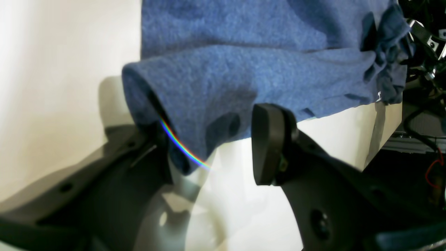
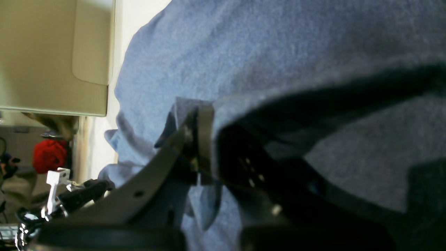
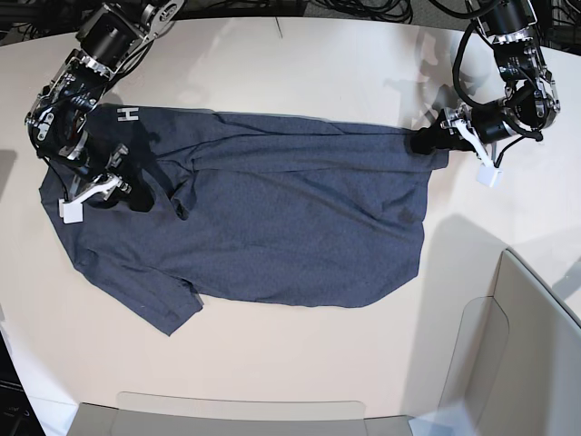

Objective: Layout the t-shirt on the table in an organized manner, then fold the t-shirt properly
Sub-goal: 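Move the right gripper along the collar and grasp near the white H print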

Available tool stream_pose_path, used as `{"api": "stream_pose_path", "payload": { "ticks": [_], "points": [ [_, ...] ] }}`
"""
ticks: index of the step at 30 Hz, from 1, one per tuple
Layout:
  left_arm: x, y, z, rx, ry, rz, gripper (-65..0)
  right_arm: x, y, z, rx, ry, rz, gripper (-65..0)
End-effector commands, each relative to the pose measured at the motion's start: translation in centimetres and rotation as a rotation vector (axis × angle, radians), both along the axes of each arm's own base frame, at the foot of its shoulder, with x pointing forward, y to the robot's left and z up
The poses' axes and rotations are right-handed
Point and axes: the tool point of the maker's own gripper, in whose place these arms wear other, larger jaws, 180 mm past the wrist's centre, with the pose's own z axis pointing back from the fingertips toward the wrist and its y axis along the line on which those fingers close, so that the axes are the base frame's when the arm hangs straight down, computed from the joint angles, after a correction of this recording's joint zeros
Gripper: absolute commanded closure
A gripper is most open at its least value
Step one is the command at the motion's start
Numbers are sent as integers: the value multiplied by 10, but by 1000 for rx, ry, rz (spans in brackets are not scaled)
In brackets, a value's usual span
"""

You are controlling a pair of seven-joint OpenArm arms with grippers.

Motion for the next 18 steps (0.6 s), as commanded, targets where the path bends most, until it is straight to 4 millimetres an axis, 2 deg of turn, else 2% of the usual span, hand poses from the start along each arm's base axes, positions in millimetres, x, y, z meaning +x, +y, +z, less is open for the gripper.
{"api": "stream_pose_path", "payload": {
  "ticks": [1,2,3,9,12,15,18],
  "points": [
    [5,6,8,16,-24,-1,-292,10,-3,15,-2,-52,-3,0],
    [5,6,8,16,-24,-1,-292,10,-3,14,-2,-48,-3,-6],
    [5,6,8,16,-24,-1,-292,10,-3,14,-2,-48,-3,-41],
    [6,6,8,17,-25,-2,-292,11,-2,18,-1,-60,1,-325],
    [6,6,8,17,-27,0,-292,14,-2,31,5,-104,1,-433],
    [8,8,11,20,-38,5,-292,16,-2,47,-3,-157,1,-491],
    [13,6,23,40,-79,-7,-292,16,-5,59,-40,-191,0,-502]
  ]
}}
